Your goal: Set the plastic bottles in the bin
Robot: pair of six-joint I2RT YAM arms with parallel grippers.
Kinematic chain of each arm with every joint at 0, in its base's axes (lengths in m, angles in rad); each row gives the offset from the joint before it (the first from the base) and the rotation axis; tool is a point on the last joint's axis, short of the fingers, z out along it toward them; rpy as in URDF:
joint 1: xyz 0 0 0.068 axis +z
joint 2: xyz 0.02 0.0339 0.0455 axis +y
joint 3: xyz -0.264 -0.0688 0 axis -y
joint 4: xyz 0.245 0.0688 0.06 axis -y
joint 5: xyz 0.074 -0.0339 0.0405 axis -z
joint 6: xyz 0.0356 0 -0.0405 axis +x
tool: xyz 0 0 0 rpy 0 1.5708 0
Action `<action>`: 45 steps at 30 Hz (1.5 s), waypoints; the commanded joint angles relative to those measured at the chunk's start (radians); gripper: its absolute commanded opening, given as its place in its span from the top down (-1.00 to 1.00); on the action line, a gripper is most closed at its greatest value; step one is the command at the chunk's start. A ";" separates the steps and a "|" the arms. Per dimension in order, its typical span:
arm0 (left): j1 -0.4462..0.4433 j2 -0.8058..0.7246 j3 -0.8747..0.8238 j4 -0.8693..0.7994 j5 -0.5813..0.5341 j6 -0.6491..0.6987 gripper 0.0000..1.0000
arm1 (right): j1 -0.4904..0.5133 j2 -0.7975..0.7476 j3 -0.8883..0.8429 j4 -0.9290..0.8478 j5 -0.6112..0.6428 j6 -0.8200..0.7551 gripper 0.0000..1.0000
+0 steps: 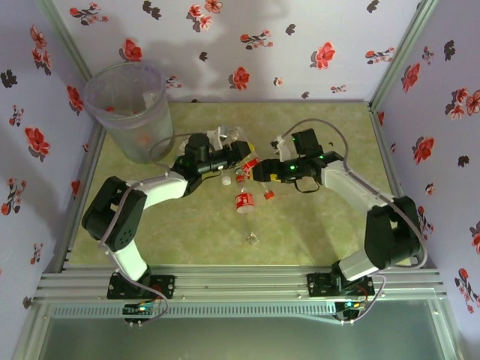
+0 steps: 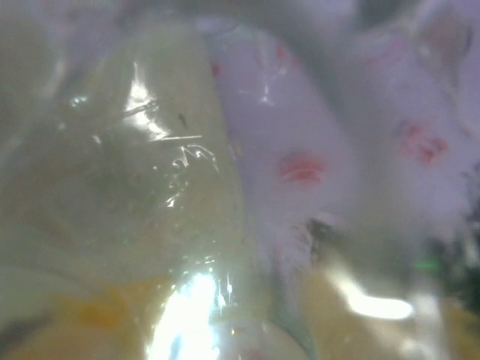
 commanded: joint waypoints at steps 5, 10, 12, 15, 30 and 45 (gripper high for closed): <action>0.089 -0.088 0.243 -0.346 0.037 0.212 0.07 | -0.094 -0.185 -0.091 -0.051 0.097 -0.005 -0.91; 0.225 -0.095 0.468 -0.603 0.037 0.319 0.21 | -0.123 -0.237 -0.126 -0.063 0.141 0.003 -0.91; 0.278 -0.089 0.568 -0.675 0.038 0.334 0.27 | -0.128 -0.244 -0.136 -0.060 0.156 0.007 -0.91; 0.340 -0.078 0.738 -0.806 0.035 0.408 0.28 | -0.133 -0.242 -0.145 -0.048 0.179 0.019 -0.91; 0.786 -0.045 1.079 -0.990 -0.076 0.404 0.62 | -0.138 -0.213 -0.143 -0.056 0.215 0.005 -0.92; 0.831 -0.005 0.882 -0.825 -0.227 0.417 0.84 | -0.157 -0.257 -0.160 -0.111 0.250 -0.034 -0.92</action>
